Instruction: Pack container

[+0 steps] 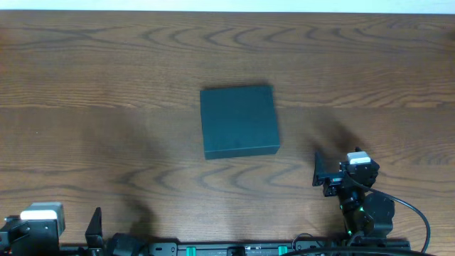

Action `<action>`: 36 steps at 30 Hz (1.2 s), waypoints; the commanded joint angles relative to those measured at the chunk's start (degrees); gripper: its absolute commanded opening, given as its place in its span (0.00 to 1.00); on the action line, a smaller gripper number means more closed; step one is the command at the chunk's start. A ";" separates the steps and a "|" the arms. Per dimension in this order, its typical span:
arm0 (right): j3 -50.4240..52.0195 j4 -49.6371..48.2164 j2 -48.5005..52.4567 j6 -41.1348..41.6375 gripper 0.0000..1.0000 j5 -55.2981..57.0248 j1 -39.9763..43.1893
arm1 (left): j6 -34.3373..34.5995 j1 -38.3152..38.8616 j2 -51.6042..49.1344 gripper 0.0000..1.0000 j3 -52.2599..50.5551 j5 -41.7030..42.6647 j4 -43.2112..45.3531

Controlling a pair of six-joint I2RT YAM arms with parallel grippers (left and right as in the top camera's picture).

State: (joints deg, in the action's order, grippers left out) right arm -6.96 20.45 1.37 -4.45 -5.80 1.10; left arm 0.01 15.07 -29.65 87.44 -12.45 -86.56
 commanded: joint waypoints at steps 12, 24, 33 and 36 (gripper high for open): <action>0.81 -0.09 -0.50 -0.35 0.99 -0.22 -0.39 | -2.32 -8.61 7.78 0.98 -17.55 0.24 20.57; 0.81 -0.09 -0.50 -0.33 0.99 -0.22 -0.39 | -2.29 -16.26 24.17 0.98 -61.86 7.52 65.85; 0.81 -0.09 -0.50 -0.35 0.99 -0.22 -0.39 | -2.32 -16.37 29.53 0.98 -75.21 7.32 70.47; 0.81 -0.09 -0.50 -0.33 0.99 -0.22 -0.37 | -2.60 -16.35 29.55 0.99 -76.81 7.26 70.84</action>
State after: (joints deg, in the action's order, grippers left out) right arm -6.79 20.25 1.34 -4.45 -5.80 1.08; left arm -1.76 -0.97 -0.84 11.57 -5.74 -16.43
